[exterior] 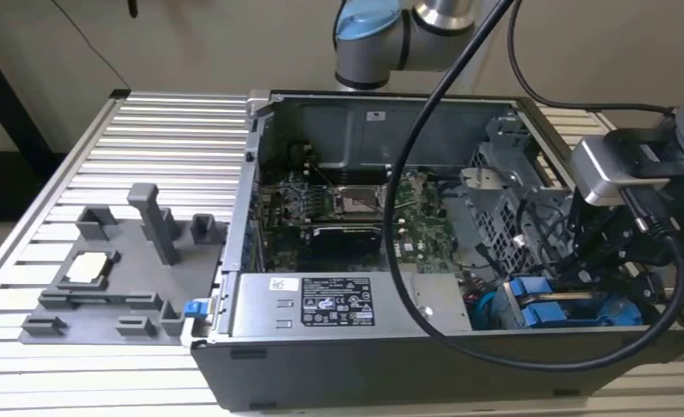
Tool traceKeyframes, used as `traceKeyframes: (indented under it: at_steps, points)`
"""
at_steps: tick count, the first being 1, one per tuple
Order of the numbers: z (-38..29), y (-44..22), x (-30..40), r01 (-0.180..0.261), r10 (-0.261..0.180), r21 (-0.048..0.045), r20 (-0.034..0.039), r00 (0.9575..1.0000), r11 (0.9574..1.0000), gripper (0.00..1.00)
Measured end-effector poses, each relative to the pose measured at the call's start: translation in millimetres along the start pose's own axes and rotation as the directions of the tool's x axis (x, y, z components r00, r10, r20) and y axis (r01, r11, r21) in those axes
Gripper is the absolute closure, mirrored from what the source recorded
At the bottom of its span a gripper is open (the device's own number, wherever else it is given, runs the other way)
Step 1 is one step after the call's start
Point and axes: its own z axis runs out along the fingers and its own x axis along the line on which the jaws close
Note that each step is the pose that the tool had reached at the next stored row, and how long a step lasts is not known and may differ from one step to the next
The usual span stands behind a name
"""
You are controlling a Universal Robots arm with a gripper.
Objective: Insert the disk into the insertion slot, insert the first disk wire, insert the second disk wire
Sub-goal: 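Insert the second disk wire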
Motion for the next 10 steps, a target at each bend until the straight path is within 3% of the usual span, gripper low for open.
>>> traceKeyframes:
  at_steps: [10]
  points:
    - [2.1,-0.1,0.3,0.0,0.0,0.0,0.0006,1.0,1.0,0.82]
